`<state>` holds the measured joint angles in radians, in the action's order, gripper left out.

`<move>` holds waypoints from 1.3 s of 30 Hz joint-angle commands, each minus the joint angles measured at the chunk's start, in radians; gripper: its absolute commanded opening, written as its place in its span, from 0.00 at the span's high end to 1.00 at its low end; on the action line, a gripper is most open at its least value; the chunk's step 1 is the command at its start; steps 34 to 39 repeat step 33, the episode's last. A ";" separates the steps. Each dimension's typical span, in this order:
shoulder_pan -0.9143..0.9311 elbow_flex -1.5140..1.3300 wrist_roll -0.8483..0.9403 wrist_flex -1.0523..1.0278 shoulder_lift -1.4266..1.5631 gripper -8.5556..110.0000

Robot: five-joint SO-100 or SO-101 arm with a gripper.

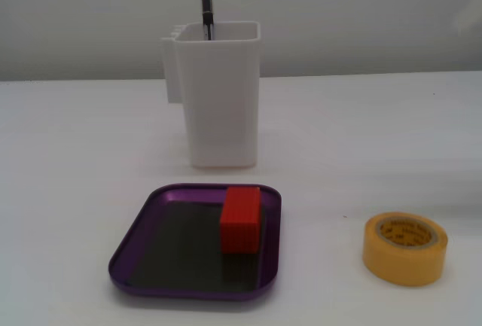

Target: Pick up the red cube and place it in the box.

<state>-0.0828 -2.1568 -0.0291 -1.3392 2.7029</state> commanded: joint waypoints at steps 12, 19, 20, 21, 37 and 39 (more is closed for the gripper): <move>0.021 -0.727 0.035 0.308 0.635 0.75; 0.100 -0.908 0.028 0.316 0.716 0.75; 0.100 -0.920 0.025 0.316 0.718 0.75; 0.100 -0.922 0.025 0.316 0.719 0.75; 0.087 -0.934 0.023 0.308 0.721 0.94; 0.087 -0.934 0.023 0.308 0.721 0.94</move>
